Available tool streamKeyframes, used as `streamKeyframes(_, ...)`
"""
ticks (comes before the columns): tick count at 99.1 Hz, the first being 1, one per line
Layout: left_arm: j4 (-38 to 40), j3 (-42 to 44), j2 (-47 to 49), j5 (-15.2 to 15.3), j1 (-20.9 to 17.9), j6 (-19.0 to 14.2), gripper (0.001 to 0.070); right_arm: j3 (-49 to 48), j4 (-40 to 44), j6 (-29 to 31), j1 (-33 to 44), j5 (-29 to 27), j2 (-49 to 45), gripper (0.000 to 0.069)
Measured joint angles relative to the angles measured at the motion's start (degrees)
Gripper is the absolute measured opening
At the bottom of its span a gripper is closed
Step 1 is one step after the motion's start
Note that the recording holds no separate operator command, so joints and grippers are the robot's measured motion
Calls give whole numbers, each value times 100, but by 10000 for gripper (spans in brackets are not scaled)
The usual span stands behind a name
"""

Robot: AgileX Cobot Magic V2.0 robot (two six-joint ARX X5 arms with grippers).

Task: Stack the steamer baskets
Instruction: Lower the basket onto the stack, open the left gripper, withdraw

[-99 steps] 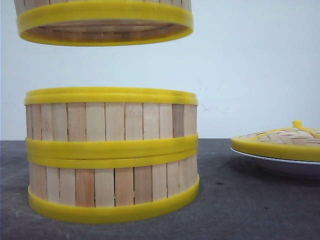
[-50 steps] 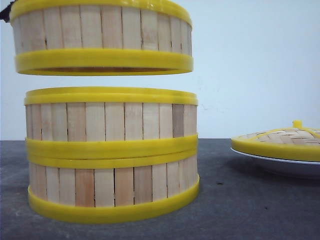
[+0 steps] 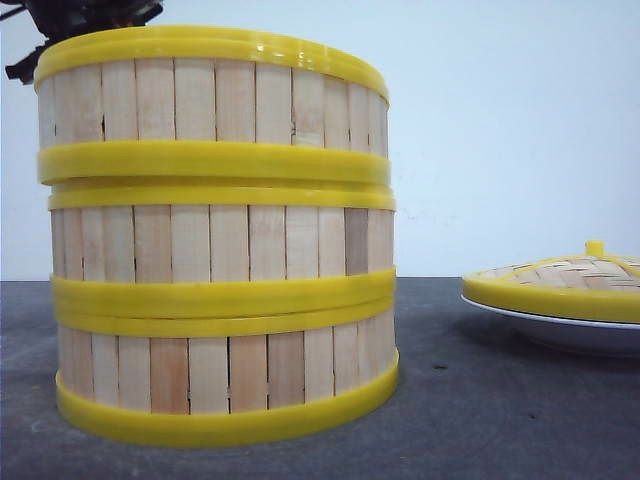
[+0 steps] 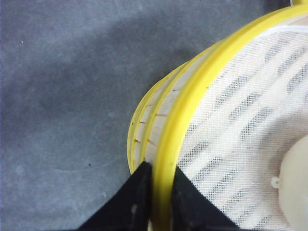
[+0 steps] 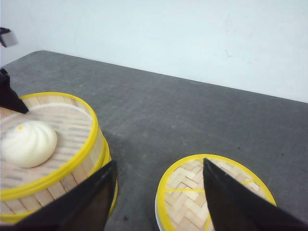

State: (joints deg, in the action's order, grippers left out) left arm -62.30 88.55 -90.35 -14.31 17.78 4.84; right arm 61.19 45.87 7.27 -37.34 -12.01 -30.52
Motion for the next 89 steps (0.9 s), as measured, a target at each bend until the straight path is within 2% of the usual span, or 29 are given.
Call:
streamKeyframes(80, 118, -2, -166, -39, 2, -4, 23, 0, -22, 0, 0, -24, 0, 350)
streamKeyframes(89, 125, -2, -166, -59, 2, -37, 52, 0, -22, 0, 0, -24, 0, 350)
